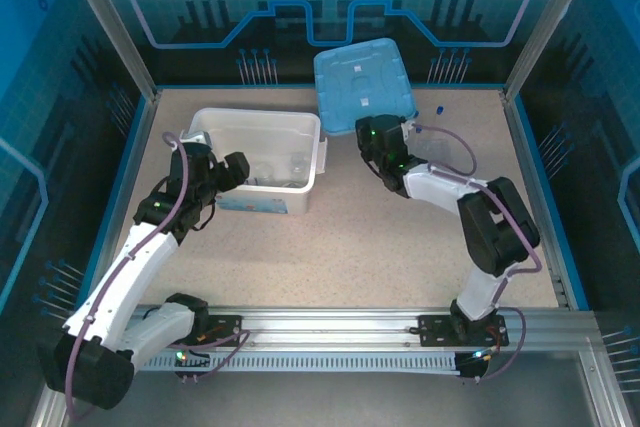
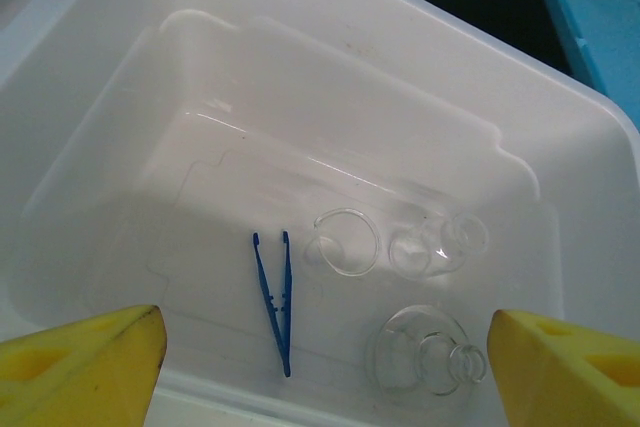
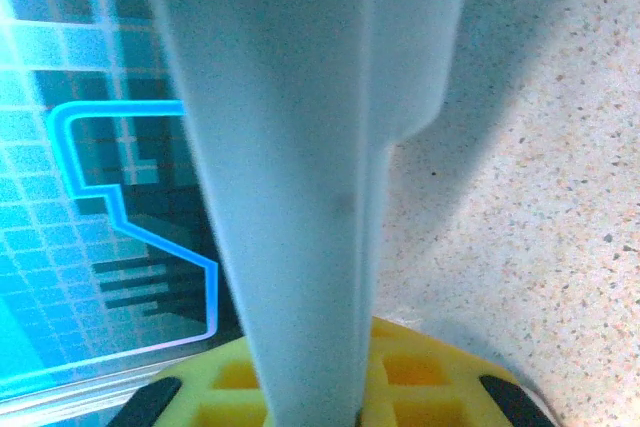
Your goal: Organize the chemistry lab equipment
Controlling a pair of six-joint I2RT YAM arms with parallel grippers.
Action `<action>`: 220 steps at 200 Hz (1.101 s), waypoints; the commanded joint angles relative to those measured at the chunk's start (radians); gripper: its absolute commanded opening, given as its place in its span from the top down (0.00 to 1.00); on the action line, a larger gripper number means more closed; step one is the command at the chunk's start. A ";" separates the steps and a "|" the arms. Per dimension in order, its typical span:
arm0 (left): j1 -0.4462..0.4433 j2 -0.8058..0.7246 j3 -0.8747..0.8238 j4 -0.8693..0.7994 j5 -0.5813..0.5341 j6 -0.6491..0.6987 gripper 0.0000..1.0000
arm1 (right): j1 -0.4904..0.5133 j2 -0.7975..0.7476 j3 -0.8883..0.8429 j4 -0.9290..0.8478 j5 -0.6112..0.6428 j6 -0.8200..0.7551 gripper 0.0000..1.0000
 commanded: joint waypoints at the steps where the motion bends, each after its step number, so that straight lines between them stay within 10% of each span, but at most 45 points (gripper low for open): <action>1: -0.004 -0.013 0.036 -0.011 -0.016 0.002 0.15 | -0.018 -0.084 -0.013 -0.076 0.079 -0.087 0.92; 56: -0.006 0.000 0.066 -0.022 -0.006 0.012 0.15 | -0.012 -0.245 -0.022 -0.159 0.161 -0.322 0.94; 126: -0.006 0.034 0.163 -0.086 0.056 0.038 0.13 | 0.136 -0.436 0.056 -0.166 0.377 -0.983 0.94; 220: -0.006 0.050 0.285 -0.109 0.182 0.071 0.01 | 0.496 -0.331 0.029 0.540 0.639 -2.136 0.94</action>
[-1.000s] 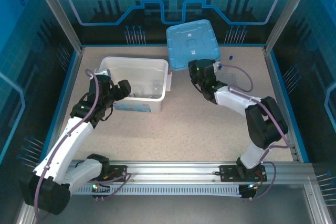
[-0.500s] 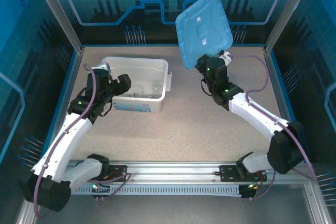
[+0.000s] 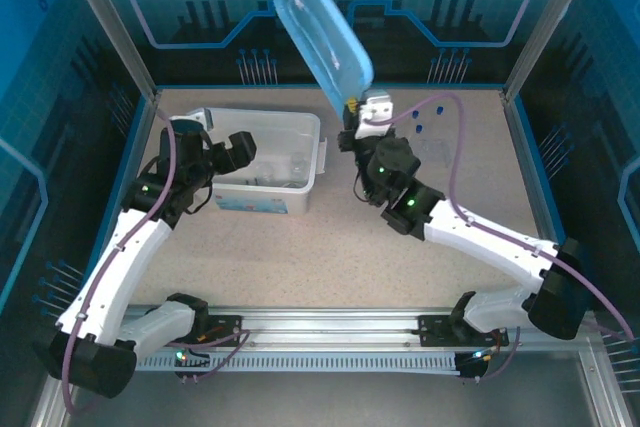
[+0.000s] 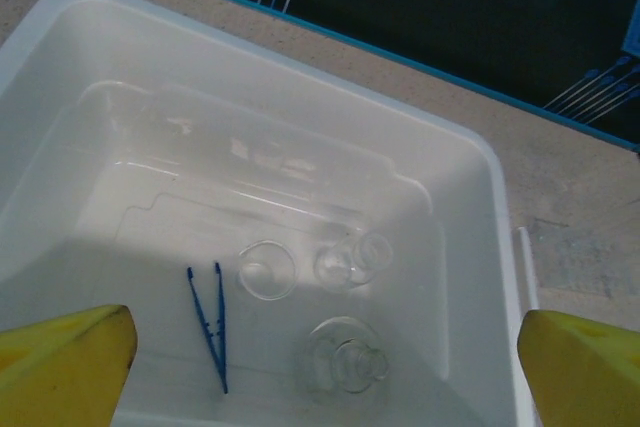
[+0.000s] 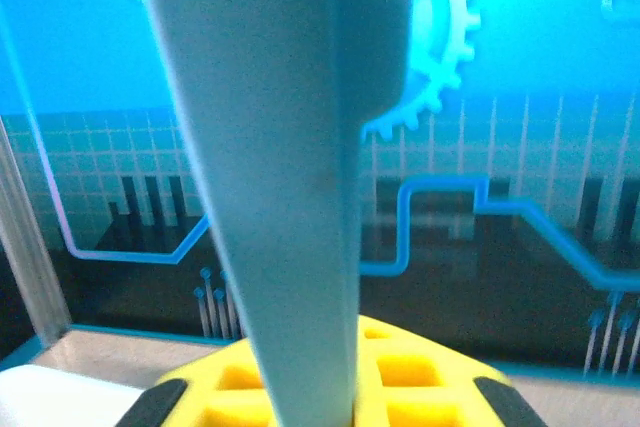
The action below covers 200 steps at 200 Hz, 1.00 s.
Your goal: Organize the chemistry lab equipment
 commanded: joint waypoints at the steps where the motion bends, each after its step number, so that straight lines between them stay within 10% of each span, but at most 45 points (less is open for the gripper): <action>1: -0.005 -0.015 0.048 -0.003 0.065 0.029 0.01 | 0.062 0.066 0.012 0.374 0.106 -0.454 0.94; 62: 0.008 -0.027 0.069 -0.026 0.141 0.000 0.00 | 0.134 0.292 0.060 0.805 0.122 -1.018 0.92; 200: 0.255 -0.054 -0.050 0.184 0.542 -0.474 0.02 | 0.081 0.353 -0.053 0.856 0.182 -1.148 0.90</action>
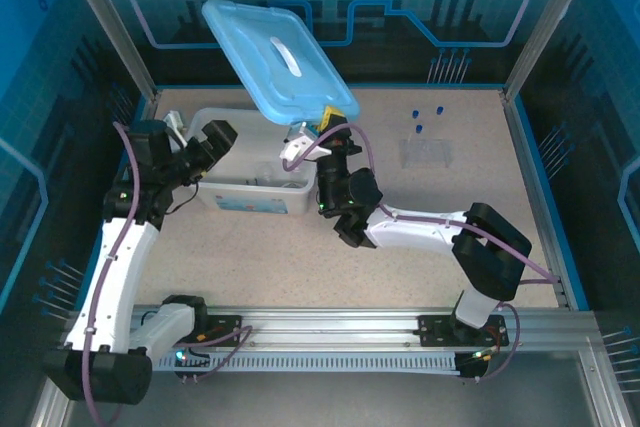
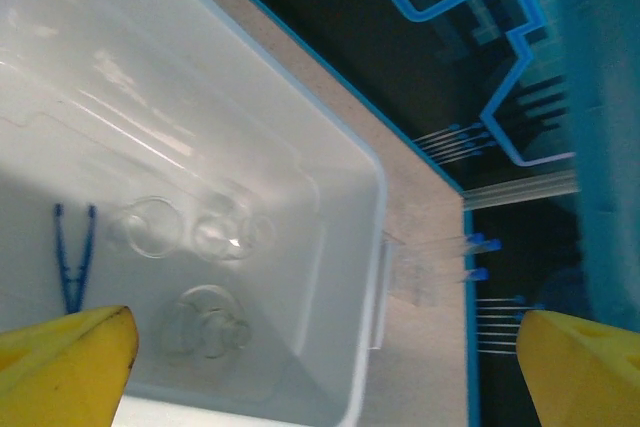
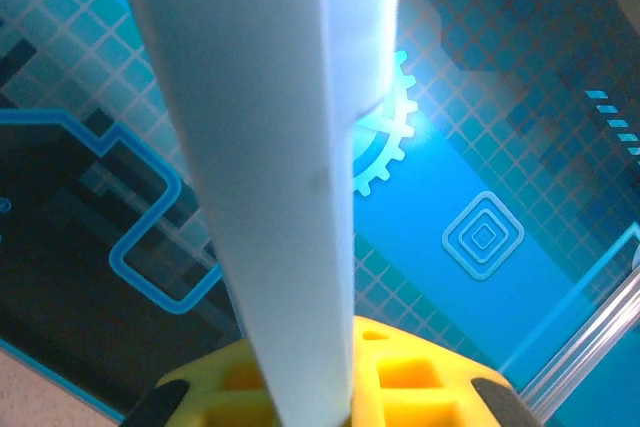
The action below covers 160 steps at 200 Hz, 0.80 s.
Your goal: Organize the chemistry lab equipment
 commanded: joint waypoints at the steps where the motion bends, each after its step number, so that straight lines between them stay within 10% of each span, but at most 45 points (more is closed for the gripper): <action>1: 0.025 0.000 -0.019 0.137 0.144 -0.148 0.02 | -0.011 0.005 -0.012 0.104 0.031 -0.002 0.90; 60: 0.076 0.051 -0.050 0.396 0.259 -0.381 0.10 | 0.019 0.037 -0.040 0.105 0.059 -0.074 0.91; 160: 0.095 0.169 0.113 0.264 0.279 -0.339 0.20 | 0.092 0.084 -0.054 0.103 0.058 -0.136 0.90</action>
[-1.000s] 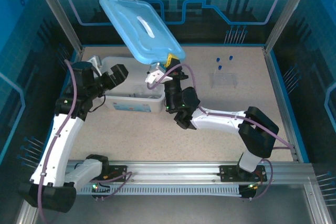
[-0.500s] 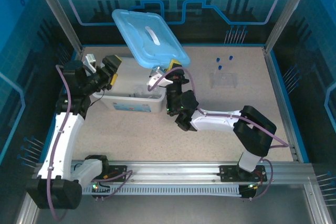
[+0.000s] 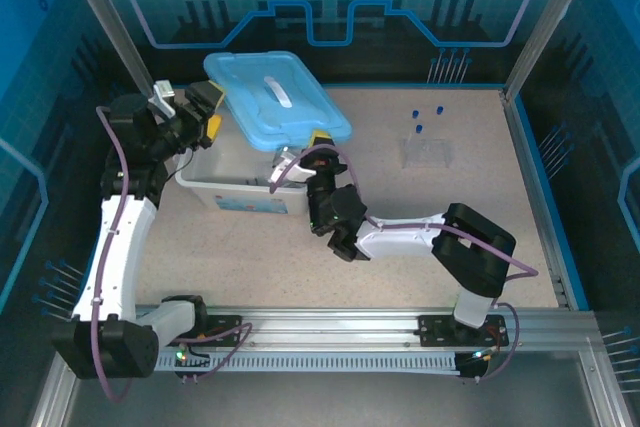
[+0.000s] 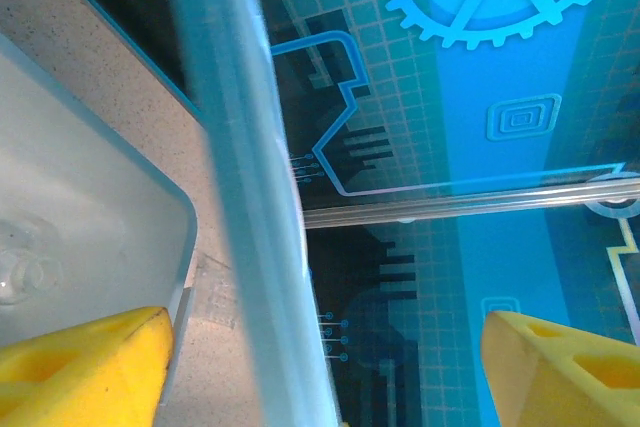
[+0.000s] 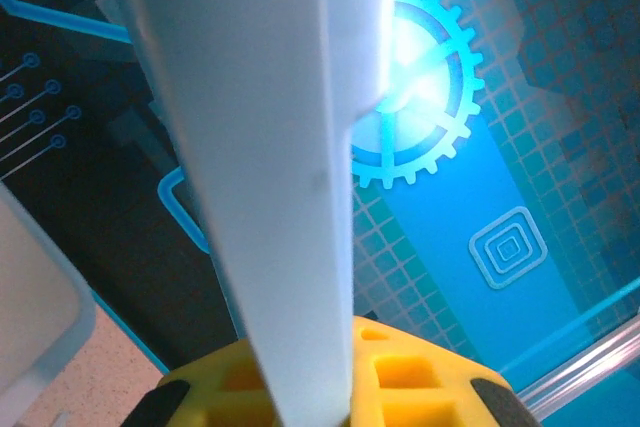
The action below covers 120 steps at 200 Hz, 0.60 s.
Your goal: Organize the chemistry lab equipment
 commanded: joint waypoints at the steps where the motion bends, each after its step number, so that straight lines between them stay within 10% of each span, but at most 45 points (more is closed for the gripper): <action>1: 0.010 0.036 0.026 -0.034 0.047 -0.001 0.20 | 0.020 0.004 0.000 0.097 -0.005 -0.013 0.90; 120: 0.015 0.093 0.032 -0.100 0.083 0.028 0.54 | 0.063 0.019 0.030 0.097 -0.029 -0.069 0.91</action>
